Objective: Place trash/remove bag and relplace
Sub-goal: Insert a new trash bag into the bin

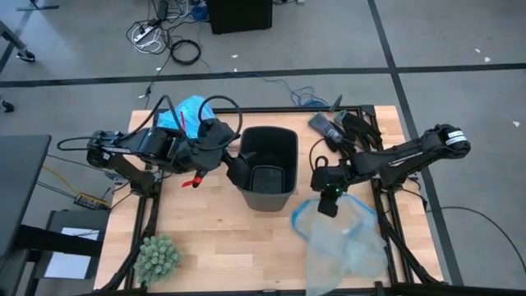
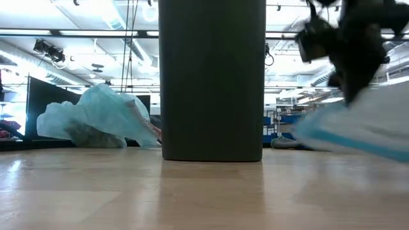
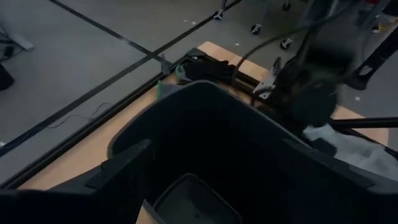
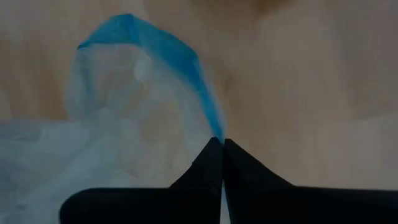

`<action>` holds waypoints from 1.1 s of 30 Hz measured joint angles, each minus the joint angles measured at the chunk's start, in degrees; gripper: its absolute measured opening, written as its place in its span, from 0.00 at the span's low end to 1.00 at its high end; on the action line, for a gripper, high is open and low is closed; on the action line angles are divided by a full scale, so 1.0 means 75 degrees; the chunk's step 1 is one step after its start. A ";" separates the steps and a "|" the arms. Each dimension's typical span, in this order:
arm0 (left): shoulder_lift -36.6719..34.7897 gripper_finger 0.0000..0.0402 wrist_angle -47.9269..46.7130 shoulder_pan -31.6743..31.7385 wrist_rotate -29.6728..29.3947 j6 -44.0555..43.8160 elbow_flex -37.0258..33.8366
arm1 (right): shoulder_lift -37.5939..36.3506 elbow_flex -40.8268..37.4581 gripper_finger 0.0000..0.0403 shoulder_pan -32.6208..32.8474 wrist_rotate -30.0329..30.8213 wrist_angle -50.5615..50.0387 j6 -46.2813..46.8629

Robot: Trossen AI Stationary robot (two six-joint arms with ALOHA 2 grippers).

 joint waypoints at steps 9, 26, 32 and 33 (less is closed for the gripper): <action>0.0000 0.87 -0.0052 0.0027 0.0004 0.0074 0.0000 | 0.0003 0.3426 0.00 0.0574 0.3333 -0.4065 -0.0960; 0.0000 0.87 0.0090 0.0453 0.0004 0.0418 0.0000 | 0.0000 0.8000 0.00 0.0697 0.7424 -0.3615 -0.7660; 0.0000 0.87 0.0283 0.0450 0.0004 0.0703 0.0000 | 0.0003 0.8128 0.00 0.0608 0.6467 -0.0674 -1.1138; 0.0000 0.87 0.0306 0.0450 0.0004 0.0753 0.0000 | 0.0006 0.8128 0.00 0.0608 0.6083 -0.0318 -1.1622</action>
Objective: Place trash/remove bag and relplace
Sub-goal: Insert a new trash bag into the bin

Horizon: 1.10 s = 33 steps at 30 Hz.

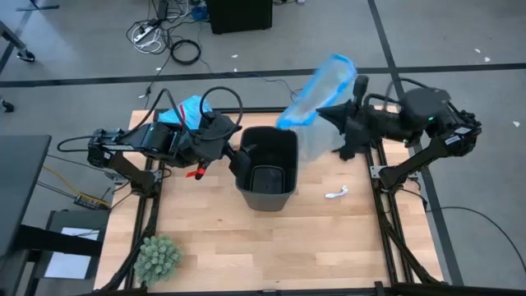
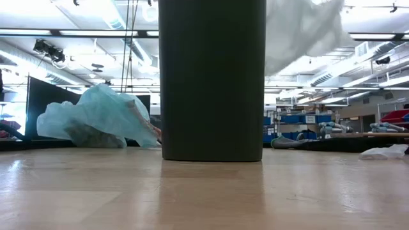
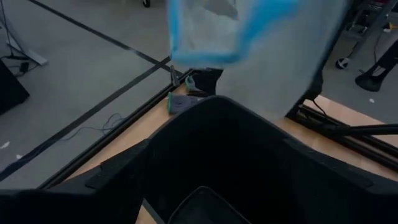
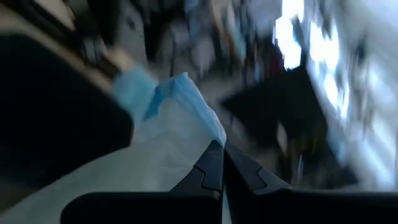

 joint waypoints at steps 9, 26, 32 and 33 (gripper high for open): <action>0.0003 0.87 0.0020 -0.0003 0.0017 0.0007 0.0000 | 0.0122 -0.0006 0.00 -0.0077 -0.0829 0.2279 -0.2215; 0.0003 0.87 0.0031 0.0047 0.0101 -0.0165 0.0003 | 0.0784 -0.0006 0.00 -0.1283 -0.2011 0.5114 -0.4277; -0.0081 0.87 -0.0027 0.0050 0.0359 -0.0447 0.0023 | 0.1120 -0.0006 0.00 -0.1891 -0.2722 0.5686 -0.4793; -0.0096 0.87 -0.0013 0.0050 0.0351 -0.0536 0.0034 | 0.1139 -0.0006 0.00 -0.2029 -0.2933 0.5735 -0.4784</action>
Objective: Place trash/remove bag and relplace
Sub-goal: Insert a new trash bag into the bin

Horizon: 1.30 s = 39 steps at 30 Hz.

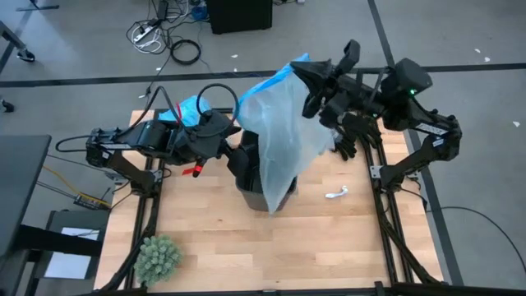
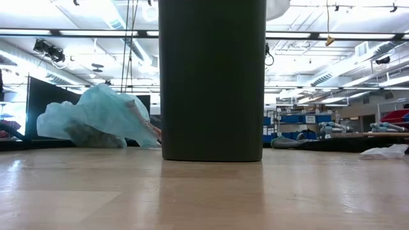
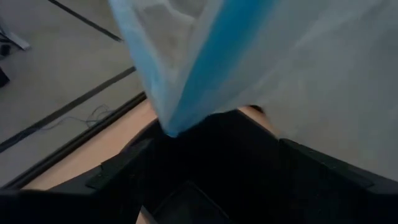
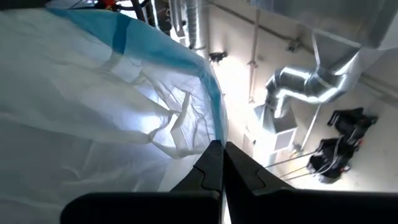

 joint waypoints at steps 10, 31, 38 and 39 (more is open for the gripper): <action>-0.0430 0.87 -0.0140 -0.0120 -0.0261 -0.0677 0.0001 | 0.0046 0.0000 0.00 -0.0750 -0.1023 -0.0230 0.1247; -0.0958 0.87 -0.0138 -0.0414 -0.1205 -0.0416 0.0001 | 0.0035 -0.0600 0.00 0.0670 -0.3756 -0.3687 0.5974; -0.1100 0.87 0.0709 -0.0406 -0.1142 0.0250 0.0004 | 0.0108 -0.0600 0.00 0.0626 -0.4926 -0.5326 0.7191; -0.1089 0.87 0.0837 -0.0408 -0.1090 0.0392 0.0001 | 0.0108 -0.0600 0.00 0.0649 -0.5081 -0.5474 0.7284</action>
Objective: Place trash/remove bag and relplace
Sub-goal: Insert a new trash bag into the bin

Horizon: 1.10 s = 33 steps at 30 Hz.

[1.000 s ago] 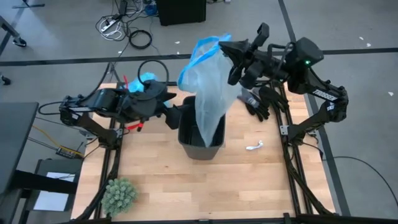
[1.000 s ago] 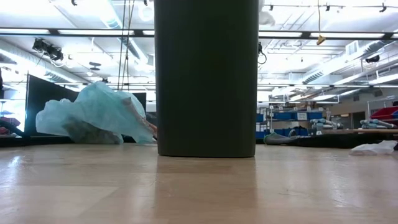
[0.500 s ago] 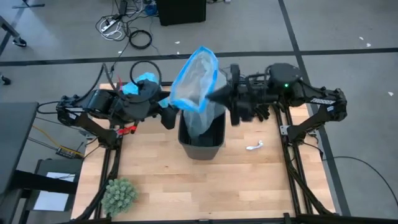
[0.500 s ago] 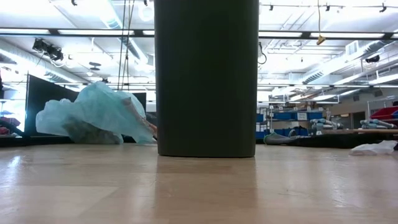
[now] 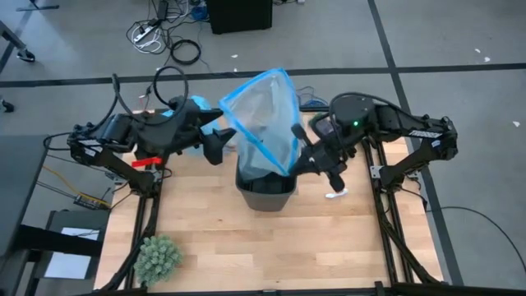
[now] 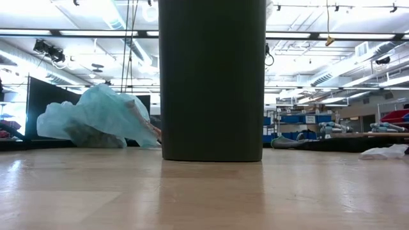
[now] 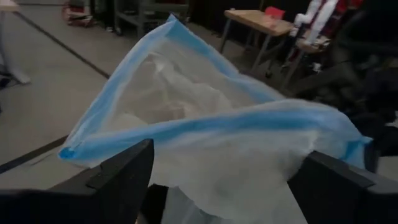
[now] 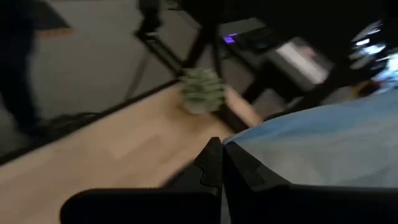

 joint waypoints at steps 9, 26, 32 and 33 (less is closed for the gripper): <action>0.0005 0.87 0.0278 -0.0003 0.0221 0.0206 -0.0003 | -0.0006 0.0000 0.00 0.0284 -0.0980 -0.0641 0.0653; 0.0441 0.87 0.0261 0.0062 0.0563 0.0183 -0.0003 | -0.0006 0.0000 0.00 0.0630 -0.1472 -0.2432 0.1160; 0.0717 0.87 -0.0045 0.0324 0.0568 0.0200 -0.0003 | -0.0022 0.0000 0.00 0.0634 -0.2718 -0.2405 0.1336; 0.0737 0.87 -0.0074 0.0380 0.0570 0.0194 -0.0004 | -0.0045 0.0000 0.00 0.0639 -0.2857 -0.2358 0.1337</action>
